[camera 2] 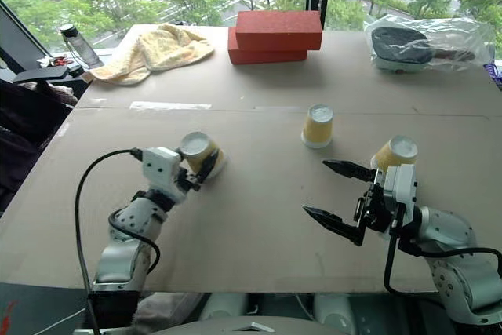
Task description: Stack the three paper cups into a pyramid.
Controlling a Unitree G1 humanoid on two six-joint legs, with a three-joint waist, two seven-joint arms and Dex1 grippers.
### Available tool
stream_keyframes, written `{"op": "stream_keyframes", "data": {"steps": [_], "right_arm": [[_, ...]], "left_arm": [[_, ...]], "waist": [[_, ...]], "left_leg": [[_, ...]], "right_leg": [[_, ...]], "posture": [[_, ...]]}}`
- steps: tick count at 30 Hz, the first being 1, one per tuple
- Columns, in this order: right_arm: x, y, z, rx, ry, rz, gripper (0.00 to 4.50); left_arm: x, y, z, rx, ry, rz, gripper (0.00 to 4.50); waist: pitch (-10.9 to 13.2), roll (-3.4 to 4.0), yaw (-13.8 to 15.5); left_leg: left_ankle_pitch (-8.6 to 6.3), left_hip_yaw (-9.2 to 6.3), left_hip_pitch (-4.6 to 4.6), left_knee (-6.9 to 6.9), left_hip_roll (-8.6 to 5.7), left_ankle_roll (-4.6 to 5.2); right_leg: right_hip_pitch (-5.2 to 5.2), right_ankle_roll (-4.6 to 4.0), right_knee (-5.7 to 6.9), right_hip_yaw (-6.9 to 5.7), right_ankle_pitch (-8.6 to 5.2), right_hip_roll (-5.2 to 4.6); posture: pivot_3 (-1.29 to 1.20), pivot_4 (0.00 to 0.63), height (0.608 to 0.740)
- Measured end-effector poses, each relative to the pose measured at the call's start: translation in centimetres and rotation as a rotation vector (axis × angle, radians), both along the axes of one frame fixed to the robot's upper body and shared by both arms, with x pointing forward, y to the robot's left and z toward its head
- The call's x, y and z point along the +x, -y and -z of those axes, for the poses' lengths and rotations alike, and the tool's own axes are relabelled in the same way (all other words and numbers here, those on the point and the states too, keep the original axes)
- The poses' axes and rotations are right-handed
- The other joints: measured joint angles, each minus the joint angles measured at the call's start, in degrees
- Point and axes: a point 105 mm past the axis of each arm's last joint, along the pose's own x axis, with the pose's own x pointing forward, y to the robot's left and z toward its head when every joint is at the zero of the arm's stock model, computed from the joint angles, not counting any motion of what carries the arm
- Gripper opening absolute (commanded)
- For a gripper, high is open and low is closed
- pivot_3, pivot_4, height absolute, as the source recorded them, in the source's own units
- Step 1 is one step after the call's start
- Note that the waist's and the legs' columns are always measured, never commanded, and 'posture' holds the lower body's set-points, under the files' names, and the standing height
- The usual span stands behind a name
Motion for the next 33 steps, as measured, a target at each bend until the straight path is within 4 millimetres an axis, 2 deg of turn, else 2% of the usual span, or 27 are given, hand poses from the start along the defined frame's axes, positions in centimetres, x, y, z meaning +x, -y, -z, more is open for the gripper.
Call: {"op": "stream_keyframes", "data": {"steps": [1, 5, 9, 12, 13, 14, 15, 16, 19, 22, 25, 28, 30, 33], "right_arm": [[0.0, 0.3, 0.0, -0.006, 0.006, 0.013, 4.50], [-0.1, 0.8, 0.1, -0.010, -0.001, 0.043, 4.50], [-0.2, 1.0, 0.1, -0.013, 0.001, 0.069, 4.50], [-0.2, 1.0, 0.0, -0.014, 0.002, 0.081, 4.50], [-0.3, 1.0, 0.0, -0.014, 0.003, 0.086, 4.50], [-0.3, 1.1, -0.1, -0.013, 0.005, 0.096, 4.50], [-0.3, 1.1, -0.2, -0.010, 0.008, 0.109, 4.50], [-0.3, 1.2, -0.2, -0.004, 0.009, 0.123, 4.50], [0.5, 1.4, -0.6, 0.003, 0.031, 0.186, 4.50], [1.7, 1.3, -1.3, 0.008, 0.073, 0.244, 4.50], [3.6, 1.1, -1.6, 0.023, 0.072, 0.322, 4.50], [6.6, 0.7, -1.3, 0.012, 0.044, 0.400, 4.50], [8.7, 0.7, -0.9, 0.001, 0.031, 0.451, 4.50], [11.6, 0.2, -0.3, 0.001, -0.006, 0.486, 4.50]], "left_arm": [[-0.5, 1.9, 0.2, 0.005, -0.018, 0.103, 2.58], [-1.4, 5.4, 0.1, 0.040, -0.033, 0.313, 2.58], [-1.8, 7.1, 0.4, 0.080, -0.049, 0.429, 2.58], [-1.9, 7.3, 0.6, 0.105, -0.041, 0.459, 2.58], [-1.9, 7.3, 0.6, 0.110, -0.040, 0.466, 3.55], [-2.1, 7.2, 0.6, 0.117, -0.040, 0.477, 3.81], [-2.1, 6.9, 0.8, 0.130, -0.045, 0.480, 4.29], [-2.1, 6.6, 0.9, 0.143, -0.050, 0.480, 4.46], [-1.9, 5.5, 0.7, 0.163, -0.048, 0.456, 4.46], [-2.7, 4.8, -0.2, 0.129, -0.054, 0.469, 4.46], [-4.1, 3.4, -3.2, 0.066, -0.052, 0.498, 4.46], [-4.1, 0.9, -6.7, 0.007, -0.035, 0.431, 4.46], [-4.0, -0.7, -8.1, -0.003, -0.048, 0.384, 4.46], [-3.8, -2.7, -9.0, 0.025, -0.104, 0.329, 4.46]], "waist": [[0.0, 0.00, -0.1], [0.0, 0.03, -0.3], [0.0, 0.07, -0.3], [0.0, 0.07, -0.3], [0.0, 0.07, -0.2], [0.0, 0.07, -0.2], [0.0, 0.07, -0.2], [0.0, 0.07, -0.3], [0.0, 0.08, -0.3], [0.0, 0.05, -0.4], [0.0, 0.08, -0.4], [0.0, 0.10, -0.6], [0.0, 0.11, -0.7], [0.1, 0.11, -0.8]], "left_leg": [[0.00, -0.01, 0.00, 0.00, 0.01, 0.00], [0.00, -0.06, 0.05, 0.00, 0.03, -0.01], [0.00, -0.08, 0.07, 0.00, 0.04, -0.01], [0.00, -0.06, 0.06, 0.00, 0.03, -0.01], [0.00, -0.06, 0.06, 0.00, 0.04, -0.01], [0.00, -0.06, 0.05, 0.00, 0.05, -0.01], [0.00, -0.05, 0.06, 0.00, 0.06, -0.01], [0.00, -0.05, 0.06, 0.00, 0.06, -0.01], [0.01, -0.05, 0.08, 0.00, 0.09, -0.01], [0.02, -0.05, 0.05, 0.00, 0.13, -0.02], [0.07, -0.06, 0.05, 0.00, 0.16, -0.12], [0.07, -0.06, 0.08, 0.00, 0.14, -0.11], [0.07, -0.05, 0.08, 0.00, 0.10, -0.12], [0.17, -0.05, 0.03, 0.00, 0.07, -0.30]], "right_leg": [[0.00, 0.00, 0.01, 0.00, 0.00, 0.01], [0.00, 0.00, 0.07, 0.09, 0.00, 0.21], [0.00, 0.00, 0.07, 0.20, 0.00, 0.31], [-0.01, 0.00, 0.04, 0.28, 0.00, 0.30], [-0.01, 0.00, 0.04, 0.28, -0.01, 0.28], [-0.01, 0.00, 0.03, 0.28, -0.01, 0.27], [-0.01, 0.00, 0.04, 0.28, -0.01, 0.26], [-0.01, 0.00, 0.04, 0.29, -0.01, 0.27], [-0.01, 0.00, 0.06, 0.30, -0.01, 0.26], [-0.03, 0.00, 0.06, 0.31, -0.01, 0.24], [-0.05, 0.00, 0.08, 0.29, -0.01, 0.20], [-0.04, 0.00, 0.12, 0.29, -0.01, 0.19], [-0.04, 0.00, 0.11, 0.29, -0.01, 0.19], [-0.08, 0.01, 0.07, 0.28, -0.01, 0.20]], "posture": [[0.00, 0.150, 0.730], [0.00, 0.150, 0.730], [0.00, 0.150, 0.730], [0.00, 0.150, 0.730], [0.00, 0.150, 0.730], [0.00, 0.150, 0.730], [0.00, 0.150, 0.730], [0.00, 0.150, 0.730], [0.00, 0.150, 0.730], [0.00, 0.150, 0.730], [0.00, 0.150, 0.730], [0.00, 0.150, 0.730], [0.00, 0.150, 0.730], [0.00, 0.150, 0.730]]}}
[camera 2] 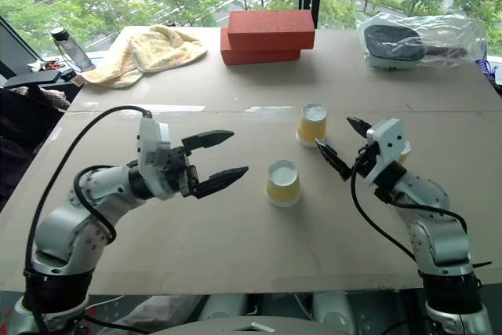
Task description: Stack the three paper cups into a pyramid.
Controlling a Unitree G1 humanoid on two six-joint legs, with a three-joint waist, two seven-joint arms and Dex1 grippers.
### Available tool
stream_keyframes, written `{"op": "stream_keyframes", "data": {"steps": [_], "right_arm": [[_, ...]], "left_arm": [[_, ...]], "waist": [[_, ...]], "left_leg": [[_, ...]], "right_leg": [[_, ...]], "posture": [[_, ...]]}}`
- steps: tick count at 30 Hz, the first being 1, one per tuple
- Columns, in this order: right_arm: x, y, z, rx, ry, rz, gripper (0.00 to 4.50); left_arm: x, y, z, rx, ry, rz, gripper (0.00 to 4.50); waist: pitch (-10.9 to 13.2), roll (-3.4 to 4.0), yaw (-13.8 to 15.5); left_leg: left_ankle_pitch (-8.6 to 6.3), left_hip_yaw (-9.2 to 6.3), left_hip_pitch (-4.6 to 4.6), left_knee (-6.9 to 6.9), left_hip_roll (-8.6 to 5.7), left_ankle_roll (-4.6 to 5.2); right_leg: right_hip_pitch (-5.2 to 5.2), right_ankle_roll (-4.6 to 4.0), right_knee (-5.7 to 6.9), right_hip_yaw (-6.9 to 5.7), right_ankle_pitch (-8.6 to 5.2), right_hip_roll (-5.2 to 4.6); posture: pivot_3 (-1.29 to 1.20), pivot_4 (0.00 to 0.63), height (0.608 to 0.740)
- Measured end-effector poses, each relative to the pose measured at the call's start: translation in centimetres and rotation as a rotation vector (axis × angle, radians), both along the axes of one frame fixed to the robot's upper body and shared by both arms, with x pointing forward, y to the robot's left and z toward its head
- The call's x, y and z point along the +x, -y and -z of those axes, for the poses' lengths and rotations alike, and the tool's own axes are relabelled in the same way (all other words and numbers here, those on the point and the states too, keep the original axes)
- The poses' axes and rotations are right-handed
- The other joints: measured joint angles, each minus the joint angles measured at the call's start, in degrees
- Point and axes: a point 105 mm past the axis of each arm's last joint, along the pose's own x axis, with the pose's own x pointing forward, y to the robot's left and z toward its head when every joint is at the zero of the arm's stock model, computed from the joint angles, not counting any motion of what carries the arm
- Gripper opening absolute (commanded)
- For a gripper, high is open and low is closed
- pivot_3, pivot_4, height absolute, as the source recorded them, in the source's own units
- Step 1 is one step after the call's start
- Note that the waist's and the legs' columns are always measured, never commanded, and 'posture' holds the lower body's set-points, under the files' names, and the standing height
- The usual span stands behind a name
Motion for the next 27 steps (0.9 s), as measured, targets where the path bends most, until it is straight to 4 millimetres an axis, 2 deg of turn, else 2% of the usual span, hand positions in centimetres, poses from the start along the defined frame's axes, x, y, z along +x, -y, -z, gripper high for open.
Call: {"op": "stream_keyframes", "data": {"steps": [4, 9, 15, 22, 25, 27], "right_arm": [[3.0, -1.1, 0.6, 0.016, -0.036, 0.005, 4.50], [5.0, -2.0, 1.3, 0.047, -0.079, 0.008, 4.50], [5.5, -2.8, 2.0, 0.058, -0.090, -0.029, 4.50], [5.9, -3.7, 1.6, 0.068, -0.070, -0.056, 4.50], [5.9, -4.0, 1.7, 0.075, -0.069, -0.062, 3.74], [5.9, -4.0, 1.9, 0.075, -0.071, -0.061, 2.82]], "left_arm": [[0.5, -1.2, -1.6, 0.029, -0.004, -0.050, 4.46], [0.5, -1.4, -2.8, 0.030, 0.002, -0.059, 4.46], [-0.1, -0.7, -2.9, 0.034, -0.014, -0.016, 4.46], [-0.1, 0.0, -3.0, 0.044, -0.010, 0.016, 4.46], [-0.1, 0.1, -3.2, 0.049, 0.000, 0.022, 4.50], [-0.2, 0.1, -3.2, 0.051, 0.000, 0.025, 4.50]], "waist": [[0.0, 0.00, 0.1], [0.1, 0.01, -0.5], [0.1, 0.03, -0.9], [0.1, 0.04, -0.9], [0.1, 0.04, -0.9], [0.1, 0.04, -0.9]], "left_leg": [[0.01, -0.02, -0.13, 0.00, 0.00, -0.02], [0.01, -0.01, -0.21, -0.03, 0.01, -0.03], [0.02, 0.00, -0.22, -0.07, 0.03, -0.04], [0.02, 0.02, -0.22, -0.07, 0.03, -0.05], [0.02, 0.03, -0.22, -0.08, 0.03, -0.05], [0.02, 0.04, -0.22, -0.08, 0.03, -0.05]], "right_leg": [[-0.08, 0.04, -0.02, -0.01, -0.02, 0.00], [-0.17, 0.06, -0.02, 0.01, -0.04, -0.02], [-0.21, 0.06, 0.01, 0.03, -0.04, -0.02], [-0.23, 0.07, 0.01, 0.05, -0.03, -0.02], [-0.23, 0.07, 0.01, 0.05, -0.03, -0.03], [-0.23, 0.07, 0.02, 0.06, -0.03, -0.03]], "posture": [[0.00, 0.150, 0.730], [0.00, 0.150, 0.730], [0.00, 0.150, 0.730], [0.00, 0.150, 0.730], [0.00, 0.150, 0.730], [0.00, 0.150, 0.730]]}}
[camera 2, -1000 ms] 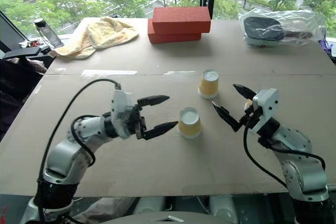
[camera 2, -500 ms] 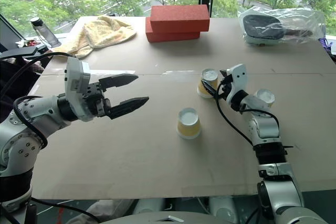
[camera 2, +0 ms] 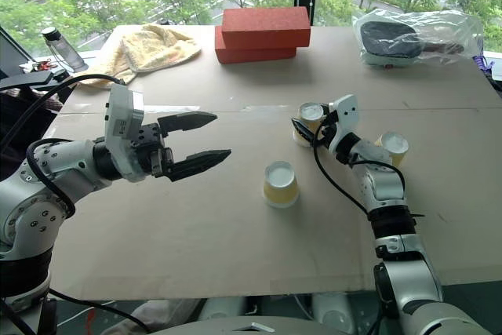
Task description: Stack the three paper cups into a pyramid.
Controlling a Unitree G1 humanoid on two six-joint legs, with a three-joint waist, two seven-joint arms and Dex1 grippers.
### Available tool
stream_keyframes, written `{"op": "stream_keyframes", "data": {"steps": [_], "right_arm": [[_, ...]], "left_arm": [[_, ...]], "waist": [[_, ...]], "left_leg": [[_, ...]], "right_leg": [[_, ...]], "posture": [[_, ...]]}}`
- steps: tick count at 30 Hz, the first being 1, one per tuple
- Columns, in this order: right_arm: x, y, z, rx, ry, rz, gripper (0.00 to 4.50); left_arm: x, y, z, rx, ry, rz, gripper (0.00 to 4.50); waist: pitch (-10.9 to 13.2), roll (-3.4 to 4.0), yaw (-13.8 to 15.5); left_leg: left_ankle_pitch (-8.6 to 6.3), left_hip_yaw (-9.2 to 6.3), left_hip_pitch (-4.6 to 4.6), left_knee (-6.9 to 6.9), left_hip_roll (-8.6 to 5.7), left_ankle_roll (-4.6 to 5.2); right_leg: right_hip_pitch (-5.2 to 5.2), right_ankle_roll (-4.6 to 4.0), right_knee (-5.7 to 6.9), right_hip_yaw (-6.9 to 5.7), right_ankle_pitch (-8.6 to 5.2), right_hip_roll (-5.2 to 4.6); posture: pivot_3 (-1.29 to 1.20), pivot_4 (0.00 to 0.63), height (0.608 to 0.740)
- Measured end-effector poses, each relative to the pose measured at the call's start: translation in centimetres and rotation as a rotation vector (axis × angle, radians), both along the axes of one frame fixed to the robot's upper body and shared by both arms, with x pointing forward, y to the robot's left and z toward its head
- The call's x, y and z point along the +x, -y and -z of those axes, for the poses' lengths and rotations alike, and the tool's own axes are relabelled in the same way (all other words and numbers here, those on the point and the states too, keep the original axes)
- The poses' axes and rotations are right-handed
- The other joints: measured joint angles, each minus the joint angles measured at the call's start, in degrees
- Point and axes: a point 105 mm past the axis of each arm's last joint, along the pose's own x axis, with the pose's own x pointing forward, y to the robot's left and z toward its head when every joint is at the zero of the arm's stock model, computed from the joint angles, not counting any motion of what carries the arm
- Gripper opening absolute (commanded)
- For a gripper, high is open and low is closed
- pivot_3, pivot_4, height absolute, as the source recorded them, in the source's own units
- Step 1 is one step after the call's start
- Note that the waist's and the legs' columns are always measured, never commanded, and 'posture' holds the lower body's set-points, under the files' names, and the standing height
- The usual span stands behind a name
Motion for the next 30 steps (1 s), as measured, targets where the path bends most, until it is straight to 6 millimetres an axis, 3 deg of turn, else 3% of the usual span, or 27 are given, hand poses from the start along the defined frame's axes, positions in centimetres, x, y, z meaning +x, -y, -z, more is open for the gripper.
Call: {"op": "stream_keyframes", "data": {"steps": [2, 10, 14, 17, 21, 25, 30], "right_arm": [[0.0, 0.0, 0.0, -0.001, 0.006, 0.000, 2.06], [-1.2, 1.1, -0.7, -0.041, 0.069, 0.010, 2.02], [-4.5, 3.7, -1.4, -0.060, 0.082, 0.028, 2.02], [-8.3, 5.0, -1.8, -0.043, 0.064, 0.008, 2.02], [-12.6, 5.7, 0.2, -0.054, -0.048, -0.053, 2.02], [-14.6, 5.3, 1.5, -0.095, -0.093, -0.107, 2.02], [-15.0, 3.8, 2.3, -0.128, -0.052, -0.152, 2.02]], "left_arm": [[-0.1, 0.1, 0.0, 0.002, -0.001, 0.010, 4.50], [-0.2, 0.7, 0.1, 0.039, -0.001, 0.068, 4.50], [-0.5, 1.5, 0.2, 0.061, -0.012, 0.145, 4.50], [-0.9, 2.2, 0.2, 0.091, -0.014, 0.212, 4.50], [-1.3, 2.1, 0.3, 0.135, -0.023, 0.267, 4.50], [-1.5, 2.0, 0.6, 0.160, -0.032, 0.299, 4.50], [-1.5, 1.9, 0.8, 0.172, -0.034, 0.316, 4.50]], "waist": [[0.0, 0.00, 0.0], [0.0, 0.04, 0.2], [0.1, 0.08, 0.7], [0.1, 0.10, 0.6], [0.1, 0.11, 0.2], [0.1, 0.10, 0.0], [0.1, 0.10, 0.1]], "left_leg": [[0.00, 0.00, 0.00, 0.00, 0.00, 0.00], [0.00, -0.02, -0.04, -0.01, -0.01, 0.00], [0.00, -0.07, -0.12, -0.01, -0.05, 0.00], [-0.01, -0.09, -0.09, -0.02, -0.04, 0.00], [-0.01, -0.04, 0.00, -0.03, -0.05, 0.01], [-0.05, 0.02, 0.08, -0.01, -0.07, 0.08], [-0.03, 0.00, 0.07, 0.00, -0.09, 0.04]], "right_leg": [[0.00, 0.00, 0.00, 0.00, 0.00, 0.00], [-0.01, 0.00, -0.02, -0.02, 0.00, -0.01], [-0.01, 0.07, -0.05, 0.04, -0.04, -0.04], [-0.01, 0.08, -0.02, 0.06, -0.05, 0.02], [0.00, 0.09, 0.00, 0.13, -0.06, 0.09], [0.02, 0.09, 0.02, 0.15, -0.06, 0.15], [0.01, 0.10, 0.01, 0.16, -0.06, 0.18]], "posture": [[0.00, 0.150, 0.730], [0.00, 0.150, 0.730], [0.00, 0.150, 0.730], [0.00, 0.150, 0.730], [0.00, 0.150, 0.730], [0.00, 0.150, 0.730], [0.00, 0.150, 0.730]]}}
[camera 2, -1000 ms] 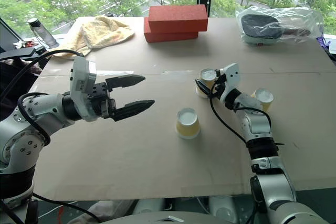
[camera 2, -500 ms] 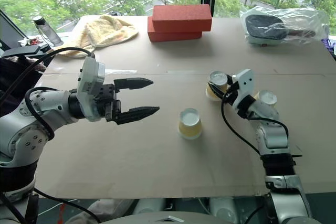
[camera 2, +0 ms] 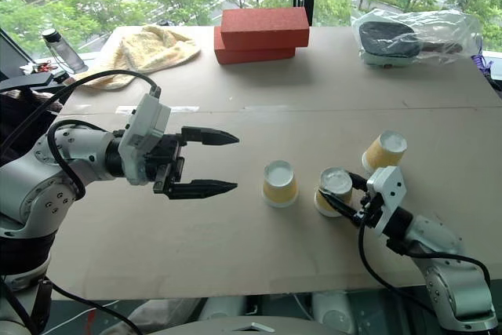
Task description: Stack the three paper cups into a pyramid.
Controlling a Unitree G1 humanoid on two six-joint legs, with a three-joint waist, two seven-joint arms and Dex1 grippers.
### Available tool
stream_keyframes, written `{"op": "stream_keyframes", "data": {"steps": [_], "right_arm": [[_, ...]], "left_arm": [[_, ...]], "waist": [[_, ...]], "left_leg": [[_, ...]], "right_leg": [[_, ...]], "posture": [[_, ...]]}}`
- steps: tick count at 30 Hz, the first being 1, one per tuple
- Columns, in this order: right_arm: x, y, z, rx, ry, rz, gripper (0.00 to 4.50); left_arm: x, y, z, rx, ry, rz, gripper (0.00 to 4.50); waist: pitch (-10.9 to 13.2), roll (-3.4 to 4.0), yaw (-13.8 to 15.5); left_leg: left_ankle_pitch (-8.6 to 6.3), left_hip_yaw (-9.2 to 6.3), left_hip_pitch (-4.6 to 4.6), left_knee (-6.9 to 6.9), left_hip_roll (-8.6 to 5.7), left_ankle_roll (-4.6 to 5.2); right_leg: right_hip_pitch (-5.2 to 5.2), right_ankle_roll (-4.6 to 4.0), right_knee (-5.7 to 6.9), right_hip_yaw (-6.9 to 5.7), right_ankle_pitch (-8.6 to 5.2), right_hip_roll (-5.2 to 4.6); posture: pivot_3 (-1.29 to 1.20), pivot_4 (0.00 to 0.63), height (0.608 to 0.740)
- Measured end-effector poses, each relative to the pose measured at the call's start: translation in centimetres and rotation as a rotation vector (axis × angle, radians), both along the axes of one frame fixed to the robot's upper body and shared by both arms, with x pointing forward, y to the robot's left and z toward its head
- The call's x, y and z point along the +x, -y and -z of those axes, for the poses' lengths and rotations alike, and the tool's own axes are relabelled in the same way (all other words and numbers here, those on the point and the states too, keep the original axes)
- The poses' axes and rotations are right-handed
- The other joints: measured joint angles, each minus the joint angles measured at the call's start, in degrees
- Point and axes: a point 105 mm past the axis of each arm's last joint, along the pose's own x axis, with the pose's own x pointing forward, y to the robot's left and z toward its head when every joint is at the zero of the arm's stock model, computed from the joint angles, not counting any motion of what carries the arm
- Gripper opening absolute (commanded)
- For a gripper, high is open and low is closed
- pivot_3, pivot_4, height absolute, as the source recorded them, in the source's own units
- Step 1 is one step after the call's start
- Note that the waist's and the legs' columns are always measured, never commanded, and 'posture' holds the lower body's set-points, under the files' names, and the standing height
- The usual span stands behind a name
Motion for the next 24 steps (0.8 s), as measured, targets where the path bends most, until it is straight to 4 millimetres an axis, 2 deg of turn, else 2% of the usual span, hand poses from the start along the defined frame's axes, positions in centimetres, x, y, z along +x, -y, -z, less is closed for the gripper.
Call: {"op": "stream_keyframes", "data": {"steps": [10, 18, 23, 24], "right_arm": [[0.8, -1.9, 0.4, 0.029, 0.100, -0.029, 2.02], [0.6, -2.9, 0.7, 0.074, 0.059, -0.075, 2.02], [0.5, -3.0, 1.1, 0.066, 0.024, -0.082, 4.47], [0.4, -3.0, 1.3, 0.066, 0.015, -0.083, 4.47]], "left_arm": [[-0.1, -0.2, -0.1, 0.025, 0.001, 0.010, 4.50], [-0.2, -0.5, 0.1, 0.031, -0.003, 0.003, 4.50], [-0.3, -0.5, 0.2, 0.032, -0.003, 0.005, 4.50], [-0.3, -0.4, 0.2, 0.032, -0.001, 0.008, 4.50]], "waist": [[0.0, -0.01, 0.0], [0.0, -0.01, 0.0], [0.0, -0.01, 0.1], [0.0, -0.01, 0.1]], "left_leg": [[0.01, -0.03, -0.02, 0.00, 0.03, -0.02], [0.01, -0.03, -0.01, 0.00, 0.04, -0.02], [0.01, -0.04, -0.02, 0.00, 0.04, -0.02], [0.01, -0.04, -0.02, 0.00, 0.03, -0.02]], "right_leg": [[0.00, 0.00, 0.00, 0.00, 0.00, 0.00], [0.00, 0.00, 0.01, 0.01, 0.00, 0.00], [0.00, -0.01, 0.01, 0.00, 0.00, -0.01], [0.00, -0.01, 0.01, 0.01, 0.00, -0.01]], "posture": [[0.00, 0.150, 0.730], [0.00, 0.150, 0.730], [0.00, 0.150, 0.730], [0.00, 0.150, 0.730]]}}
